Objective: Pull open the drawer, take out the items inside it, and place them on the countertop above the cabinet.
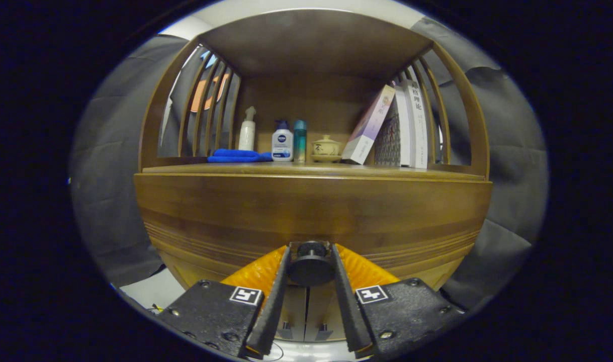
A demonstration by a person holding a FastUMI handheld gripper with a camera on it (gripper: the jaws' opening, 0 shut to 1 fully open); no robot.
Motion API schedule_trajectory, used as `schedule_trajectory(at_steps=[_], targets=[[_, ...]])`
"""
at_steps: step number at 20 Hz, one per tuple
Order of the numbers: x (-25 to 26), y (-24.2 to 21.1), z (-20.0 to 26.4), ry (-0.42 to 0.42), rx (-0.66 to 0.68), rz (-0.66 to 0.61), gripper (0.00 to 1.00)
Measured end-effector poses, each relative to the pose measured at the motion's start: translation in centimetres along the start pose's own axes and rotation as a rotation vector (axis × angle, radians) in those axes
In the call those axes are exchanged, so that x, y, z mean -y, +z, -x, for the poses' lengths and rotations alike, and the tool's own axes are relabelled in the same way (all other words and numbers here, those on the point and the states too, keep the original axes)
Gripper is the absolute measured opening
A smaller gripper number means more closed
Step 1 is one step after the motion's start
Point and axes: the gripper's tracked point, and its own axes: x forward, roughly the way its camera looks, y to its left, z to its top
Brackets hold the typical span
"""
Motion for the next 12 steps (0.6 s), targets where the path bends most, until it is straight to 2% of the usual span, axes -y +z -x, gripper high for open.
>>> schedule_trajectory(at_steps=[2,6,9,12], targets=[[-0.1,0.0,0.2,0.001,0.012,-0.001,0.50],[0.0,-0.2,0.5,0.002,-0.025,-0.020,0.40],[0.2,-0.3,1.3,0.000,-0.020,-0.033,0.38],[0.1,-0.9,4.1,0.013,-0.023,-0.019,0.37]])
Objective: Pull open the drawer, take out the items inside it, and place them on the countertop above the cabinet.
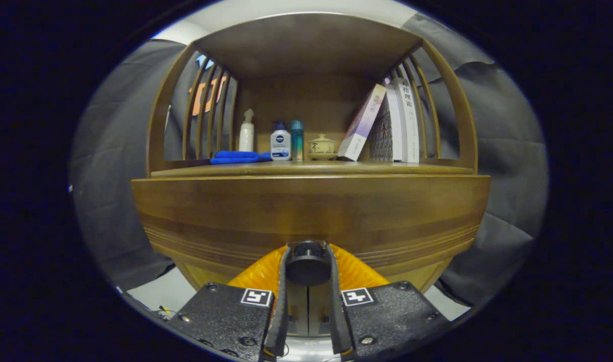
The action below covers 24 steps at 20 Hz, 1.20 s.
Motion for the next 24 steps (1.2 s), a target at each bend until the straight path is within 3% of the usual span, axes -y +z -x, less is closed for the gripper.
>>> schedule_trajectory(at_steps=[13,24], targets=[[0.1,-3.2,10.8,0.026,-0.053,0.038,0.37],[0.0,-5.2,16.9,0.091,-0.086,0.056,0.37]])
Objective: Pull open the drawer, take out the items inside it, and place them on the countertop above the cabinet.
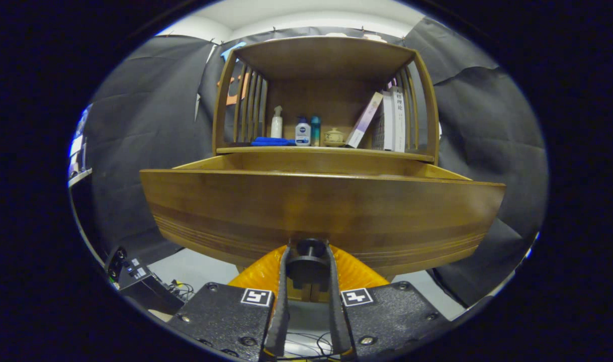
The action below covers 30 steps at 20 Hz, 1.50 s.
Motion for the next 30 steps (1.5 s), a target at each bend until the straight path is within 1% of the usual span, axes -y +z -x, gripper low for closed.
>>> schedule_trajectory(at_steps=[3,6,8,10,13,15,19,21,26,30], targets=[[-0.5,-0.5,0.8,0.020,-0.007,0.019,0.37],[-0.4,-0.7,0.8,0.013,-0.045,0.010,0.37],[-0.3,0.1,1.7,0.016,-0.075,-0.004,0.45],[-0.9,3.2,3.1,0.050,-0.042,0.002,0.51],[-1.6,7.8,4.3,0.098,-0.015,0.002,0.65],[-2.1,10.1,4.0,0.119,-0.016,-0.016,0.68],[-2.4,11.6,1.1,0.147,-0.138,-0.009,0.71],[-2.4,11.8,-0.6,0.162,-0.207,0.000,0.71],[-2.2,11.5,-4.5,0.187,-0.421,-0.061,0.71],[-0.7,10.1,-7.2,0.108,-0.586,-0.016,0.71]])
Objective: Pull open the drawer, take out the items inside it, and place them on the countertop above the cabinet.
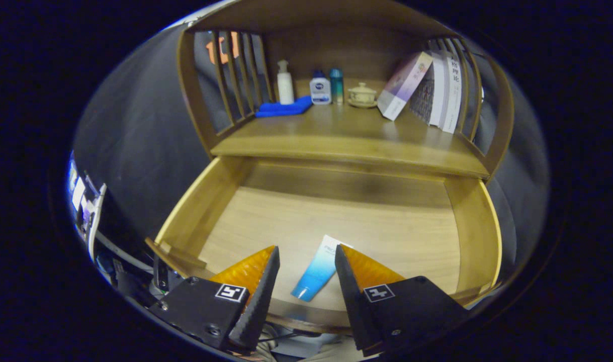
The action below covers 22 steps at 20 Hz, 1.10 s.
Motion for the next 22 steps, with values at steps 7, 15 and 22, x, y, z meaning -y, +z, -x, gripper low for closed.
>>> schedule_trajectory(at_steps=[7,15,22], targets=[[0.4,-2.5,-4.4,-0.020,-0.294,-0.040,0.70],[0.9,-4.4,-5.5,-0.032,-0.459,-0.015,0.69],[1.3,-4.7,-6.2,-0.067,-0.524,0.023,0.70]])
